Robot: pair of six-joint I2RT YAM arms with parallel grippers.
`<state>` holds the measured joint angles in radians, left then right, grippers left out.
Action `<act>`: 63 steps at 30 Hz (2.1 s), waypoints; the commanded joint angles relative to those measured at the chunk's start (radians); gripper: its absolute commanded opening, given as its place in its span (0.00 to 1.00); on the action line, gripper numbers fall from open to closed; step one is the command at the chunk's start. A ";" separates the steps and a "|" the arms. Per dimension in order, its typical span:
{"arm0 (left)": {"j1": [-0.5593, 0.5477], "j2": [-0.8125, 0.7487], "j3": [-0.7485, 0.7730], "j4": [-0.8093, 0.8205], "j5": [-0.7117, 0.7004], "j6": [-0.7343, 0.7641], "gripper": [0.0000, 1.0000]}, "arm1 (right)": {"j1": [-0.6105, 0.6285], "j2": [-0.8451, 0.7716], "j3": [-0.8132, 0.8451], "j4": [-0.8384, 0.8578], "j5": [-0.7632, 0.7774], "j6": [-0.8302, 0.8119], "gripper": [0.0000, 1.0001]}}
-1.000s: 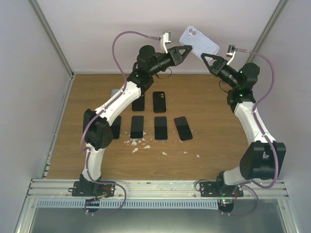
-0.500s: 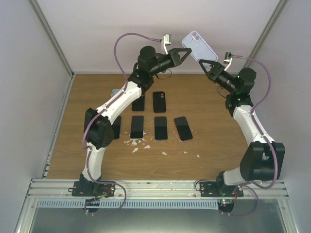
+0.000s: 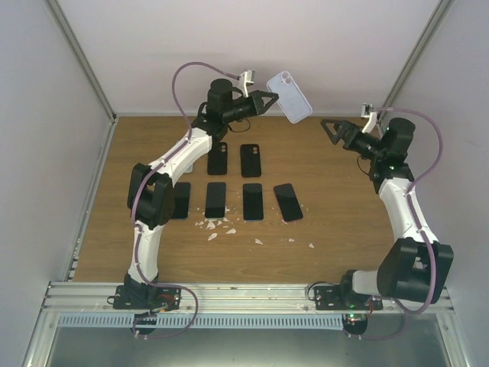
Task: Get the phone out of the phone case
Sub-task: Place the phone case at the center of the board.
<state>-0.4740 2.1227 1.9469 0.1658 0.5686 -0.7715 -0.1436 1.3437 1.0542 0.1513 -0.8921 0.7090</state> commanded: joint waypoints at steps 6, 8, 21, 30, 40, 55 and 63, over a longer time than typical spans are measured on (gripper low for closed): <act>0.011 0.101 -0.007 -0.103 0.062 0.202 0.00 | -0.023 0.010 0.103 -0.421 0.016 -0.530 1.00; 0.011 0.131 0.016 -0.137 0.067 0.250 0.00 | -0.022 0.035 0.126 -0.492 0.037 -0.595 1.00; -0.001 0.284 0.122 -0.359 0.068 0.456 0.00 | -0.024 0.006 0.035 -0.484 0.117 -0.666 1.00; -0.024 0.356 0.178 -0.410 0.010 0.515 0.00 | -0.024 0.008 0.030 -0.480 0.109 -0.663 1.00; -0.046 0.408 0.179 -0.437 -0.021 0.523 0.00 | -0.024 0.002 0.009 -0.476 0.109 -0.670 1.00; -0.084 0.497 0.223 -0.512 -0.126 0.600 0.00 | -0.025 0.015 0.003 -0.467 0.099 -0.659 1.00; -0.097 0.546 0.255 -0.588 -0.174 0.636 0.00 | -0.024 0.028 0.007 -0.464 0.096 -0.652 0.99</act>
<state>-0.5369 2.6011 2.2070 -0.2794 0.4179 -0.1925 -0.1612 1.3693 1.0649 -0.3363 -0.7864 0.0578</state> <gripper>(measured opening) 0.044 0.995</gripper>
